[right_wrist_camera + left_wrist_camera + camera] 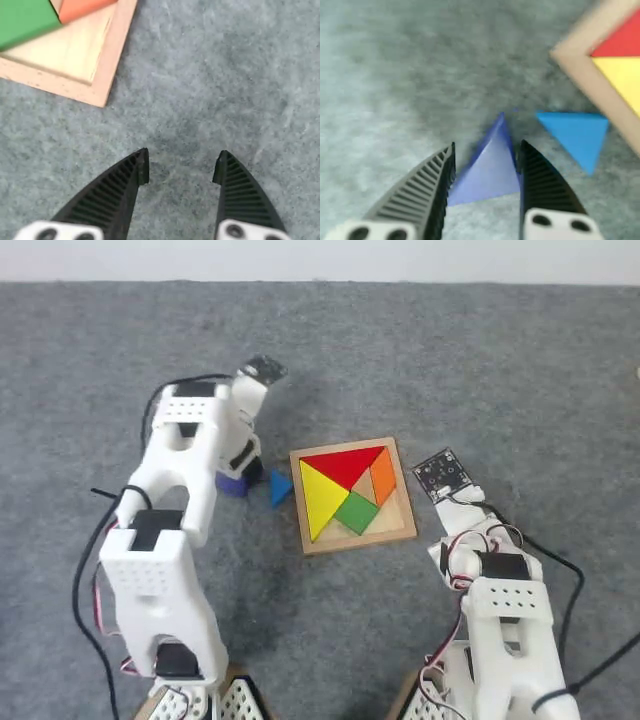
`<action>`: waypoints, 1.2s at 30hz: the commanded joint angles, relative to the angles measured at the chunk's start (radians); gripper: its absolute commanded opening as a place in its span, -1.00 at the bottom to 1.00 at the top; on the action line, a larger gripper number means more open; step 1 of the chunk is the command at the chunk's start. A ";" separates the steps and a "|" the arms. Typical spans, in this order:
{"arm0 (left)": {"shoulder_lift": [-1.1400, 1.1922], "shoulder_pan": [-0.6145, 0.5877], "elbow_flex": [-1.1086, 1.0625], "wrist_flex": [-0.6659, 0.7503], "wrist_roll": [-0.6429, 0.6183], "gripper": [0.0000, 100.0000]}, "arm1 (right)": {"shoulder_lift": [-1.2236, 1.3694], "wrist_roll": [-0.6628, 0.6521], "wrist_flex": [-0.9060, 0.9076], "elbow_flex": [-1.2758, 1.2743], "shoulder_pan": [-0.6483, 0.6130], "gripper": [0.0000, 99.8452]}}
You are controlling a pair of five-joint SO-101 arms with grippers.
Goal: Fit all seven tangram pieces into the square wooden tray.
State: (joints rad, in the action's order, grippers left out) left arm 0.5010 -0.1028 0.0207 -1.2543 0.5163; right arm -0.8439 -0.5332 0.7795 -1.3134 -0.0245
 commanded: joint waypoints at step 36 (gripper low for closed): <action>-0.023 -0.028 -0.085 -0.008 0.091 -0.91 | -0.028 0.015 -0.044 0.005 0.016 -0.55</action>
State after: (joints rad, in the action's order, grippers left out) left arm 0.4810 -0.1289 -0.0867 -1.2421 0.5900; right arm -0.8439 -0.5301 0.7534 -1.3134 -0.0230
